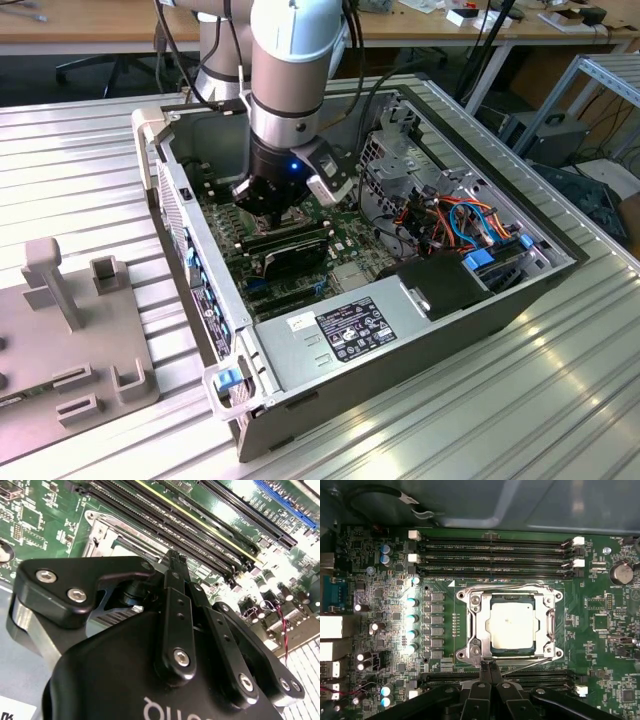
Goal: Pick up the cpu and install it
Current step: 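Install the second cpu locking lever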
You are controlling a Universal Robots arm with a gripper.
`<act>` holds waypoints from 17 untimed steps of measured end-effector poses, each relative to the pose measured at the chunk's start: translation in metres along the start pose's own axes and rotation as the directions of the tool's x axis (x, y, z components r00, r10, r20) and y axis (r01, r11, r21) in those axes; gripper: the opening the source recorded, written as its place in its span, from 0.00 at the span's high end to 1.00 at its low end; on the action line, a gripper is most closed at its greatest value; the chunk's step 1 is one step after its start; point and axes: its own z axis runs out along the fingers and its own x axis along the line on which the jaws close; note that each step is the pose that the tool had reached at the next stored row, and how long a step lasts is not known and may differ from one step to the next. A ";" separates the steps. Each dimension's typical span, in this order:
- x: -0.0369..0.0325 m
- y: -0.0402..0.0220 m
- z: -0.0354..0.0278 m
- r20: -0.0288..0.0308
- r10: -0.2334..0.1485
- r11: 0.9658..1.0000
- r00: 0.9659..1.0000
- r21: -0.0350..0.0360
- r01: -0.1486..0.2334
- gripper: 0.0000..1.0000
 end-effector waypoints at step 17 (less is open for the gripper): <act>0.0172 -0.0001 0.0011 0.007 0.000 1.000 1.000 0.000 0.000 0.89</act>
